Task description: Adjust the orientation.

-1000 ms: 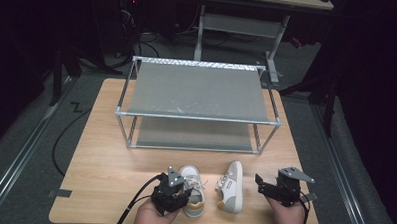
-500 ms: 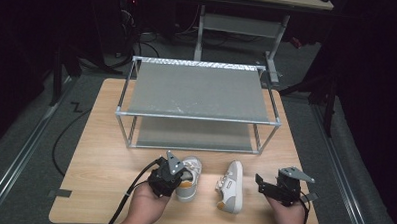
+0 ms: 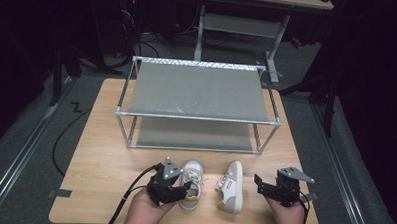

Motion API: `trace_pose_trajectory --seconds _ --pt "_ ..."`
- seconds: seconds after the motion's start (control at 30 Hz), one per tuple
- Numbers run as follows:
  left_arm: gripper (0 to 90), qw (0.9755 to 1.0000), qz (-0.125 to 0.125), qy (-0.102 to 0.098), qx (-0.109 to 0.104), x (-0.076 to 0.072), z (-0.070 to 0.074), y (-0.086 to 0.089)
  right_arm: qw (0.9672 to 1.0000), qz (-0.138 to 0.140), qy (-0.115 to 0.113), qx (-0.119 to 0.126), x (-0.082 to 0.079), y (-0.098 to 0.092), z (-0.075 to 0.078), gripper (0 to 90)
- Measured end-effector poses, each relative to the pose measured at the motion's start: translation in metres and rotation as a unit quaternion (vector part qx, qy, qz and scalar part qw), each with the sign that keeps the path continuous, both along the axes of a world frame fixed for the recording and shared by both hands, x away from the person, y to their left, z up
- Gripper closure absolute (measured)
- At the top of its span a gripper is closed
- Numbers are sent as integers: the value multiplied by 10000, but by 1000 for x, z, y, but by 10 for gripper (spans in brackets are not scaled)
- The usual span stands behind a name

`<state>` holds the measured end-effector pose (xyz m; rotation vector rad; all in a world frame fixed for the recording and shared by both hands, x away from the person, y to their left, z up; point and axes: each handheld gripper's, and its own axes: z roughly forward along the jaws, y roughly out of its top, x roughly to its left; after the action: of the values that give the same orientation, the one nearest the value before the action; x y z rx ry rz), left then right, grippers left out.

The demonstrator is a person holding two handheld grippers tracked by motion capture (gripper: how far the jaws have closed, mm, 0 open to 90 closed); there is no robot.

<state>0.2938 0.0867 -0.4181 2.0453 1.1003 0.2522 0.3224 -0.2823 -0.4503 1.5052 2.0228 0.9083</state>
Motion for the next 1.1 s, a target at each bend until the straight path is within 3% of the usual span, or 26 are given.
trace_pose_trajectory --seconds 0.1,0.13,0.17,0.23,0.27,0.33,0.43,0.47,0.53,0.57,0.6,0.67,0.7,0.73,0.77,0.8,0.83,0.9,0.97,1.07,1.1 --pt "467 9992 331 -134 -201 -2 -1 32 9999 142 -70 57 -3 8 5 110" --pt "443 9979 597 -194 -158 -1 -9 52 9989 408 -166 142 -7 21 10 110" --pt "436 9979 597 -194 -158 -1 -9 52 9989 408 -166 142 -7 21 10 110" --pt "431 9947 968 -311 -155 -2 -25 77 9975 645 -292 88 -12 37 14 156" --pt "429 9932 1112 -265 -206 -2 -33 86 9965 729 -398 103 -15 43 15 170" --pt "444 9927 1189 -13 -191 3 -39 98 9952 839 -485 106 -20 51 20 158" --pt "445 9910 1297 -49 -339 6 -38 107 9935 1010 -513 139 -22 55 23 170" --pt "449 9900 1334 -3 -460 6 -39 107 9951 925 -311 -188 -23 56 17 198" --pt "450 9914 1242 -47 -400 4 -39 102 9978 613 -211 104 -21 38 17 198" --pt "450 9914 1242 -47 -400 4 -39 102 9990 394 -207 80 -21 27 17 212" --pt "454 9932 1123 -65 -286 2 -40 95 9996 194 -199 -87 -21 16 18 233" --pt "460 9938 1076 -61 -285 1 -41 91 9995 42 -218 -212 -21 6 17 234" --pt "474 9944 1022 -53 -251 1 -41 87 9997 -80 -190 -122 -21 -4 17 236" --pt "501 9955 937 -52 -165 0 -43 77 9994 -299 -172 -58 -19 -16 17 285" --pt "514 9955 937 -52 -165 0 -43 77 9994 -299 -172 -58 -19 -16 17 285" --pt "536 9965 837 -54 -53 0 -46 66 9989 -420 -108 -179 -19 -20 14 364" --pt "560 9965 837 -54 -53 0 -46 66 9989 -420 -108 -179 -19 -20 14 364" --pt "600 9975 702 -67 42 0 -49 50 9994 -331 97 3 -18 -27 5 531" --pt "651 9979 648 -32 64 2 -52 41 9993 -247 267 71 -18 -28 0 603" --pt "695 9984 540 -26 171 3 -56 29 9990 -188 378 175 -20 -25 -3 640" --pt "709 9984 508 -44 234 3 -57 25 9991 -110 388 101 -24 -19 -2 673"
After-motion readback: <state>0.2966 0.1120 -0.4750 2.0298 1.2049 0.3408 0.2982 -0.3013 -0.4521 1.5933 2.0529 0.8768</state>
